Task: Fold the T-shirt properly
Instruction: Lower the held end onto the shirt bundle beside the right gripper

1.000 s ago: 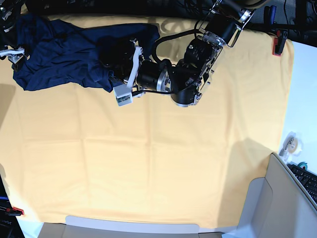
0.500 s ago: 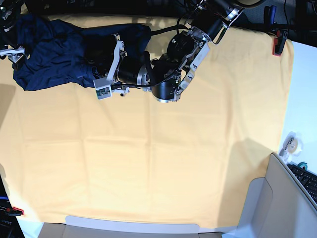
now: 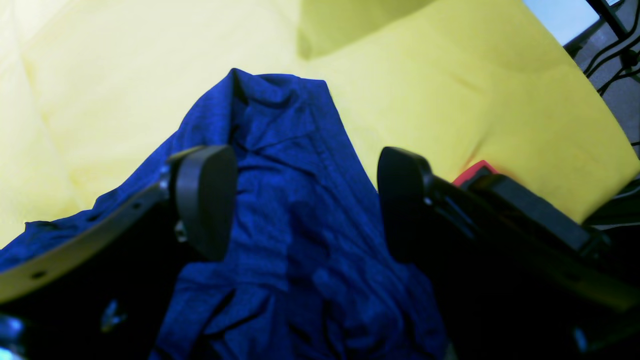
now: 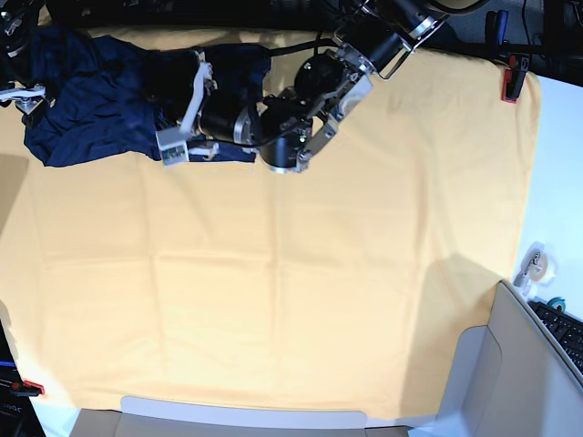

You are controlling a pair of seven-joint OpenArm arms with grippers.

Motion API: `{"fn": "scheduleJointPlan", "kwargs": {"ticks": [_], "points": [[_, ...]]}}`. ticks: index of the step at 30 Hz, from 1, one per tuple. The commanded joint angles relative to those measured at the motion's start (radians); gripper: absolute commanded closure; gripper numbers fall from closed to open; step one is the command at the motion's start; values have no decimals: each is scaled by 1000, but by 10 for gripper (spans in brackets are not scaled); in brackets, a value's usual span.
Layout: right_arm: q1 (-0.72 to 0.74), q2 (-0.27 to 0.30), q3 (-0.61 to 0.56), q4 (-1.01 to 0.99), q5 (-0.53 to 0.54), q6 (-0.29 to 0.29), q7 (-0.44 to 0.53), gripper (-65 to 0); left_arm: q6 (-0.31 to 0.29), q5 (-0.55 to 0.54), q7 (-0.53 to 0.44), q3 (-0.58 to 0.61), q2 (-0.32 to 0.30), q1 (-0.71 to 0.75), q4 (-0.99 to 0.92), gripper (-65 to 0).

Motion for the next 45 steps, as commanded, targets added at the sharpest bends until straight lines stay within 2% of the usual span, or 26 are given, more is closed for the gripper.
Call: {"fn": "scheduleJointPlan", "kwargs": {"ticks": [1, 8, 21, 28, 30, 35, 37, 42, 45], "points": [[-7, 12, 4, 15, 2, 3, 23, -428, -4, -29, -47, 2, 15, -18, 16, 0], [-18, 5, 4, 15, 2, 3, 23, -428, -4, -27, -76, -9, 15, -27, 15, 0], [-20, -6, 4, 15, 2, 3, 23, -428, -4, -27, -214, -9, 12, -30, -45, 0], [-20, -8, 4, 14, 2, 3, 23, -428, -4, -27, -219, -42, 9, -29, -58, 0], [-20, -8, 4, 14, 2, 3, 23, -428, -4, -27, -217, -39, 9, -27, -58, -29], [-20, -8, 4, 14, 2, 3, 23, -428, -4, -33, -216, -35, 9, -17, -58, -248], [-18, -8, 4, 14, 2, 3, 23, -428, -4, -35, -216, -33, 9, 9, -51, -296], [-17, -8, 4, 14, 2, 3, 23, -428, -5, -35, -159, -42, 9, 32, 8, -301], [-17, -8, 4, -12, 2, 3, 23, -428, -5, -33, -145, -75, -37, 29, 67, -253]]}}
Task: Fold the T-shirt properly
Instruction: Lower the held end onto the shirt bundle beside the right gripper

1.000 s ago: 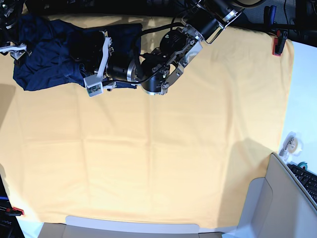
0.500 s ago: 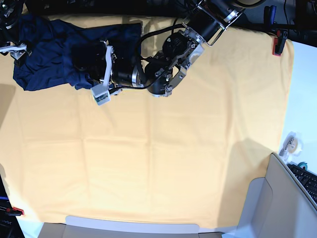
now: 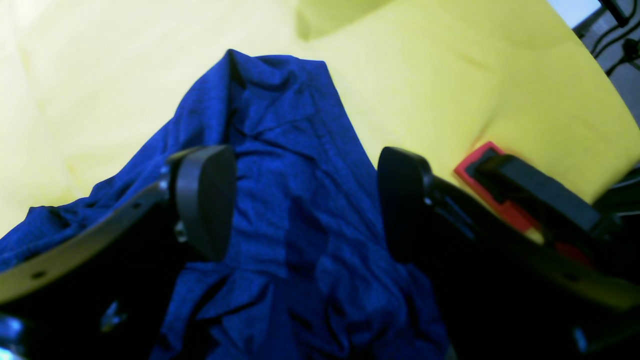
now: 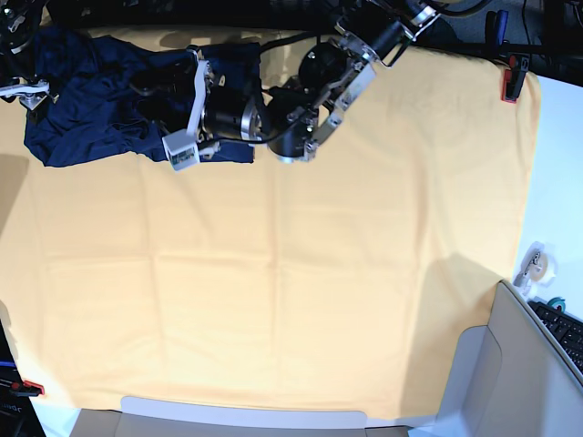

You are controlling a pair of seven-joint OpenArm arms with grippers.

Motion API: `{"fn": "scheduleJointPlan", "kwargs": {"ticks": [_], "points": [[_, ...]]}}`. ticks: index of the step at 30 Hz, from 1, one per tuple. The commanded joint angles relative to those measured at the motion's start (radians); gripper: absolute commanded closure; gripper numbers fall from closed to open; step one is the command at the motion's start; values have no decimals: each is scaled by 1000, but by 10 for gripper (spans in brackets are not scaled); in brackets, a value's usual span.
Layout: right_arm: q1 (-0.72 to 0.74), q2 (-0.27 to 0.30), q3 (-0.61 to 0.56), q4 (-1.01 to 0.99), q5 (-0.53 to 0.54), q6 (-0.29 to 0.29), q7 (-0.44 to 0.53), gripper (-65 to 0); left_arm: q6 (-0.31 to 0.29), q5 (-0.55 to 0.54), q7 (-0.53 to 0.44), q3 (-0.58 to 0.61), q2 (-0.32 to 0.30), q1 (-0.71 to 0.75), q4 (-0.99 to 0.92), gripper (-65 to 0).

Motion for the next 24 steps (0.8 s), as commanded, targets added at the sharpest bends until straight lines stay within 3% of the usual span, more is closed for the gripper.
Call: {"fn": "scheduleJointPlan", "kwargs": {"ticks": [1, 5, 11, 14, 16, 24], "points": [[-2, 11, 5, -2, -1, 3, 17, -428, -2, -11, -16, -31, -23, -17, 28, -218], [-1, 13, 5, -45, 0, 4, 17, -428, -1, -7, -16, -97, -79, -15, 37, 0], [-1, 16, 5, -62, 0, 4, 19, -428, 4, 15, -27, -100, -122, -8, 37, 0], [9, 17, 5, -61, 0, 4, 19, -428, 92, 101, -33, -100, -118, 17, 38, 0], [15, 17, 5, -61, 0, 4, 19, -428, 131, 145, -58, -87, -95, 23, 38, 0], [15, 14, 5, -61, 0, 4, 19, -428, 148, 274, -87, 32, -49, 23, 38, 0]]}}
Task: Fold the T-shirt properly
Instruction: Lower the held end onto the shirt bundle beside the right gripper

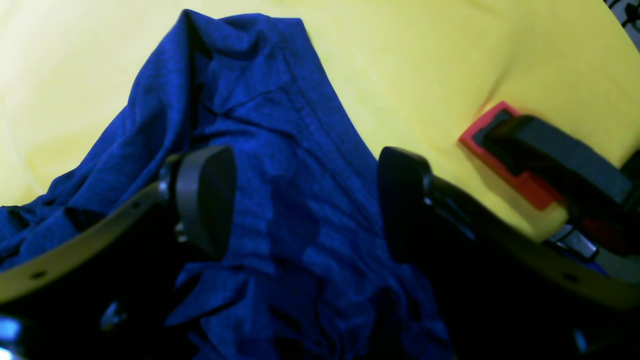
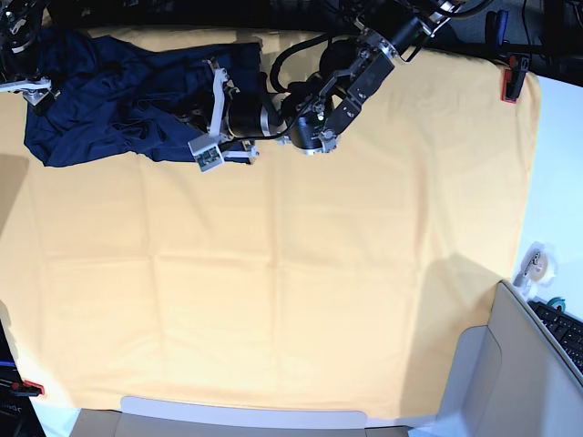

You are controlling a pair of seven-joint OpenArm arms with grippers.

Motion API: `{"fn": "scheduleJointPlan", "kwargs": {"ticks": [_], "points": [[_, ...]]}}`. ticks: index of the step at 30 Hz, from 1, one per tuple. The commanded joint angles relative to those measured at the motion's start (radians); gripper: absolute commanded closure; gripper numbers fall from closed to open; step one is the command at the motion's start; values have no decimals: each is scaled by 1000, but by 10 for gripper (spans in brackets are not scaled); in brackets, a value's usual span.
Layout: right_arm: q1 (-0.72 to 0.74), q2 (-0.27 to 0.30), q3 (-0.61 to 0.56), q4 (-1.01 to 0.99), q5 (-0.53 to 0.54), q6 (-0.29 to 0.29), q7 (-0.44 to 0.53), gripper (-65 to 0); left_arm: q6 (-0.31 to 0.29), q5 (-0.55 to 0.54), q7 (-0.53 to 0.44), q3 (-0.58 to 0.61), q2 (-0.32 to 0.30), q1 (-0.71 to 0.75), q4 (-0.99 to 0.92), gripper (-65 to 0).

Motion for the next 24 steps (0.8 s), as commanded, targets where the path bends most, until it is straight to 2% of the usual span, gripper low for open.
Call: {"fn": "scheduleJointPlan", "kwargs": {"ticks": [1, 5, 14, 21, 24], "points": [[-2, 13, 5, 16, 4, 5, 22, -428, -3, -1, -27, 8, 20, -14, 18, 0], [-2, 14, 5, 16, 4, 5, 22, -428, -1, 62, -27, 17, 48, -14, 18, 0], [-3, 13, 5, 18, 2, 5, 22, -428, -1, 273, -31, 17, 46, -14, 18, 0], [-3, 14, 5, 18, 2, 5, 22, -428, -1, 335, -55, 24, 41, 12, 18, 0], [-3, 13, 5, 18, 2, 5, 22, -428, -1, 358, -55, 83, 41, 46, 40, 0]]}}
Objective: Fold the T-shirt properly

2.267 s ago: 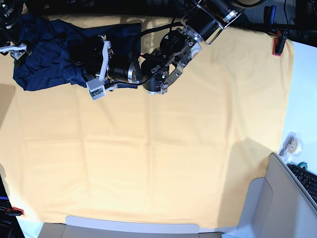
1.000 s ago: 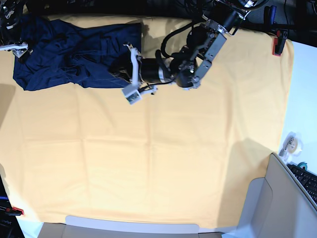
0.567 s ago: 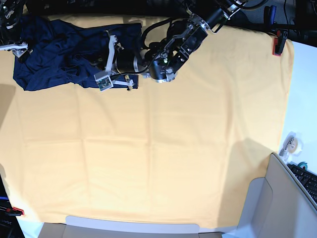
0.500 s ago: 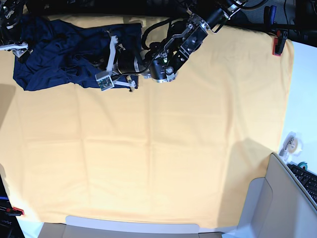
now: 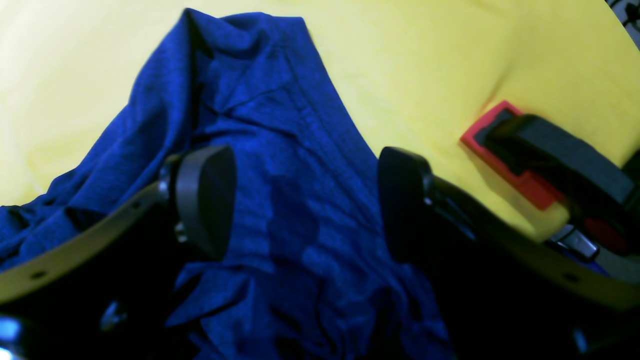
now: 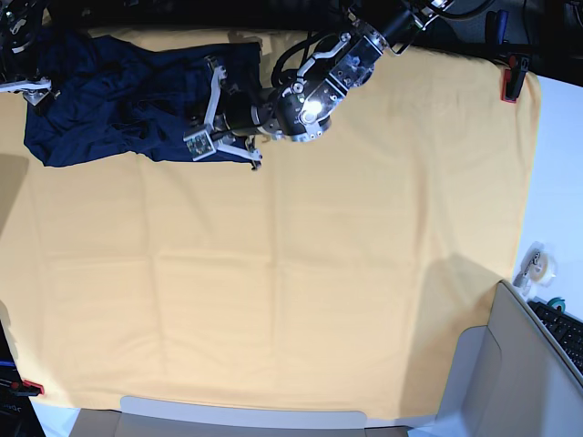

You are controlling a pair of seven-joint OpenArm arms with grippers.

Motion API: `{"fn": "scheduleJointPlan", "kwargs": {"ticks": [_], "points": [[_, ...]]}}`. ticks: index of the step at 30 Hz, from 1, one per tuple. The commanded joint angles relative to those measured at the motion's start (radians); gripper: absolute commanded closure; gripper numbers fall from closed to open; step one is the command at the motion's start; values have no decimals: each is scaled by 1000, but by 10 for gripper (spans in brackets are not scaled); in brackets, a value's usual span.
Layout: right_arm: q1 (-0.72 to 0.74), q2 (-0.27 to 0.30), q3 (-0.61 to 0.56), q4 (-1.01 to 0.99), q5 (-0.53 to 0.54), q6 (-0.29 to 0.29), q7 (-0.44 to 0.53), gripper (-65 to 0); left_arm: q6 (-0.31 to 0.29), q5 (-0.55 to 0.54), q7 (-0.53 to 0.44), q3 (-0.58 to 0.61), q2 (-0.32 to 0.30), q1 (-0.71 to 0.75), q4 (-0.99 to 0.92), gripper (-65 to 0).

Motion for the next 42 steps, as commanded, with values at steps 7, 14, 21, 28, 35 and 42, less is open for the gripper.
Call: {"fn": "scheduleJointPlan", "kwargs": {"ticks": [7, 14, 21, 28, 35, 42], "points": [[-3, 13, 5, 16, 2, 4, 21, -428, -14, -13, -13, 118, 21, 40, 150, 0], [-3, 13, 5, 16, 2, 4, 21, -428, -18, -16, -22, 129, 18, 42, 239, 0], [-3, 11, 5, 16, 2, 4, 21, -428, 61, 25, -11, 100, 18, 32, 196, 0], [-6, 11, 5, 16, 2, 4, 21, -428, 126, 97, -60, 144, 55, -27, 41, 0], [-6, 11, 5, 16, 2, 4, 21, -428, 127, 97, -60, 144, 88, -69, 21, 0], [-7, 11, 5, 16, 2, 4, 21, -428, 127, 97, -66, 143, 88, -113, -10, 0]]}}
